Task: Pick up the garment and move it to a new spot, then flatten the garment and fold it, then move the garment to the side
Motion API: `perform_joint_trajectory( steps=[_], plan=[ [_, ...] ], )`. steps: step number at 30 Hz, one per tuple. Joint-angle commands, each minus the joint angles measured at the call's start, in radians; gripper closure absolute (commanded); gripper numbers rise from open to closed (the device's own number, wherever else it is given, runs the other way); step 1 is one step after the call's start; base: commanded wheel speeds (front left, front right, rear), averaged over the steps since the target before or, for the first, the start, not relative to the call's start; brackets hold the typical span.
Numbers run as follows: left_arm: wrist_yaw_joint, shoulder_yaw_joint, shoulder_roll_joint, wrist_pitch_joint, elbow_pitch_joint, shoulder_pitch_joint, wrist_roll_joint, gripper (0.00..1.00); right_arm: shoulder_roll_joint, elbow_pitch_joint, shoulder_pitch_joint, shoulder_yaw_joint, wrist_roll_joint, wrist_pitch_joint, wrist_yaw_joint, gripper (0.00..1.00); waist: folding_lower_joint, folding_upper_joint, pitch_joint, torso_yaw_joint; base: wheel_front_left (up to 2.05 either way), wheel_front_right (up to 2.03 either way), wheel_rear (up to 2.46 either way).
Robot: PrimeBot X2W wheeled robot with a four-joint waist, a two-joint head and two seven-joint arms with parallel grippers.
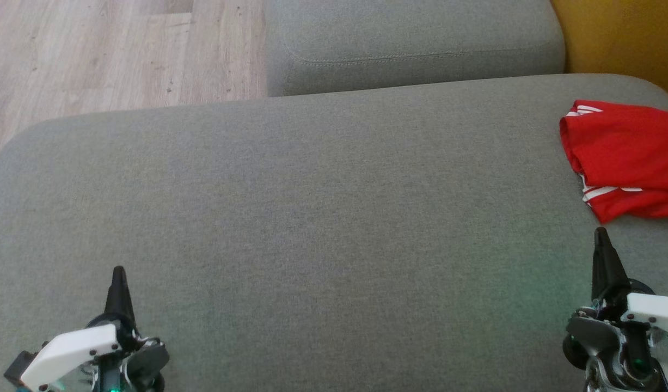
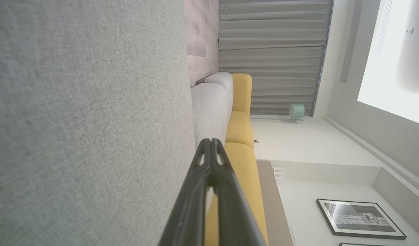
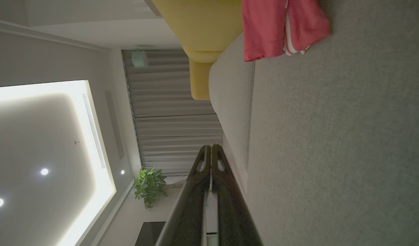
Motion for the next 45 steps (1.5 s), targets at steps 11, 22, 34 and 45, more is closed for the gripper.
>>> perform_joint_trajectory(
  steps=[11,22,34,45],
  plan=[
    [-0.007,0.042,0.004,0.007,-0.028,-0.051,0.016,1.00,-0.004,-0.031,-0.049,0.020,-0.003,0.007,-0.001,1.00,0.0000,0.0000,0.000,0.000,0.00,0.00,0.00],
    [-0.007,0.042,0.004,0.007,-0.028,-0.051,0.016,1.00,-0.004,-0.031,-0.049,0.020,-0.004,0.007,-0.001,1.00,0.0000,0.0000,0.000,0.000,0.00,0.00,0.00],
    [-0.007,0.043,0.004,0.008,-0.028,-0.051,0.017,1.00,-0.004,-0.031,-0.049,0.020,-0.004,0.007,-0.001,1.00,0.0000,0.0000,0.000,0.000,0.00,0.00,0.00],
    [-0.007,0.043,0.003,0.008,-0.028,-0.051,0.017,1.00,-0.003,-0.031,-0.049,0.019,-0.004,0.007,-0.001,1.00,0.0000,0.0000,0.000,0.000,0.00,0.00,0.00]
  ],
)
